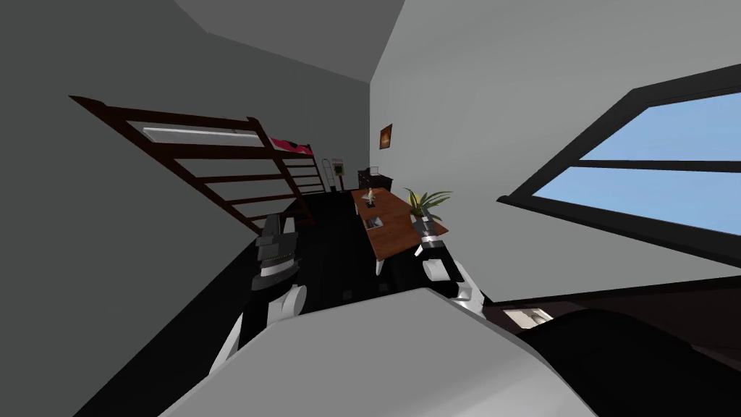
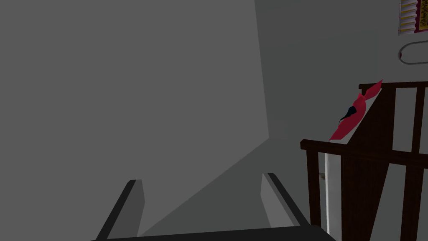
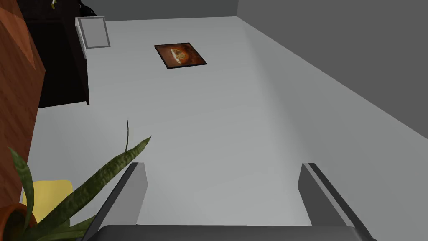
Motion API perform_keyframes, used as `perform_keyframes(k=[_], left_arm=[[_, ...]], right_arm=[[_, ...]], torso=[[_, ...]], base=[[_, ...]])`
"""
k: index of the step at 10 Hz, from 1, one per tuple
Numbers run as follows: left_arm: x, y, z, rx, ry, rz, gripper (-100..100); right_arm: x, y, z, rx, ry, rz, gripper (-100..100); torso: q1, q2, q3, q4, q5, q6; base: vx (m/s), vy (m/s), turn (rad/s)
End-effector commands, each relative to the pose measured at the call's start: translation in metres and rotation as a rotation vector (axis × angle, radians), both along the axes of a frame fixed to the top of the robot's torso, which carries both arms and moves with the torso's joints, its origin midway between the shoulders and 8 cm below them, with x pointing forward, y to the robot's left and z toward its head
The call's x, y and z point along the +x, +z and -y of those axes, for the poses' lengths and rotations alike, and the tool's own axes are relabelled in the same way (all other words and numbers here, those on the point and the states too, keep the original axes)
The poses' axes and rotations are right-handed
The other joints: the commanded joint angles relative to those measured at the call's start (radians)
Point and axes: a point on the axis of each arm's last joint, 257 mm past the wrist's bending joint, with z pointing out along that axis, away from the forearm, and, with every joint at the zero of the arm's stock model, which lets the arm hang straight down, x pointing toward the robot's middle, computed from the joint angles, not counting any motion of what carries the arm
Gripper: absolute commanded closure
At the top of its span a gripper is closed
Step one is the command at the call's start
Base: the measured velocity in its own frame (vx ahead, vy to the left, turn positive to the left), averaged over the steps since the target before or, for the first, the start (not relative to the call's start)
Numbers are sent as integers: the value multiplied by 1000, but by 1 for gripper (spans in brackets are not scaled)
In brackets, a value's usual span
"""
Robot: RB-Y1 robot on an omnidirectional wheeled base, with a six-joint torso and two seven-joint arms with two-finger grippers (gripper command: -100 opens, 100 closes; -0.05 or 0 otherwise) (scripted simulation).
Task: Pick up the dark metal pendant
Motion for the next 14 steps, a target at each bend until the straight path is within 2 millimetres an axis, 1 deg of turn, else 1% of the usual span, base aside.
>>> perform_keyframes(k=[1,2,3,4,5,6,7,8,9,10,11,12,13,14], left_arm=[[0,0,0,0,0,0,0],[0,0,0,0,0,0,0],[0,0,0,0,0,0,0],[0,0,0,0,0,0,0],[0,0,0,0,0,0,0],[0,0,0,0,0,0,0],[0,0,0,0,0,0,0],[0,0,0,0,0,0,0],[0,0,0,0,0,0,0],[0,0,0,0,0,0,0],[0,0,0,0,0,0,0],[0,0,0,0,0,0,0],[0,0,0,0,0,0,0],[0,0,0,0,0,0,0]], right_arm=[[6,-27,14,39,-9,-80,-100],[6,-27,14,39,-9,-80,-100],[11,-47,27,75,-17,-138,-100],[11,-49,28,76,-19,-146,-100],[15,-71,43,117,-31,-209,-100],[18,-84,56,158,-37,-250,-100],[19,-96,60,164,-48,-282,-100],[20,-116,76,212,-63,-333,-100],[20,-120,77,215,-68,-349,-100],[20,-141,94,268,-87,-404,-100],[20,-144,94,270,-91,-416,-100],[19,-164,111,329,-112,-465,-100],[19,-168,112,332,-117,-481,-100],[17,-187,129,395,-140,-526,-100]], torso=[[0,0,0,0,0,0],[-1,1,0,0,0,1],[-3,1,1,0,-1,0],[-3,0,0,0,-1,0],[-4,0,0,0,-1,0],[-2,1,0,0,-1,0],[2,0,0,0,0,0],[0,0,0,0,0,0],[0,-1,0,0,0,0],[-3,-1,0,0,-1,0],[-4,-2,-1,0,-1,0],[-4,-1,-1,0,-1,0],[-2,-1,-1,0,-1,0],[-3,-1,-1,0,-1,0]], base=[[13,129,-132],[10,97,-82],[22,111,-121],[22,90,-89],[14,124,-137],[21,196,-184],[18,160,-82],[39,153,-120],[31,104,-73],[42,95,-98],[31,97,-60],[32,130,-93],[26,116,-63],[65,132,-80]])
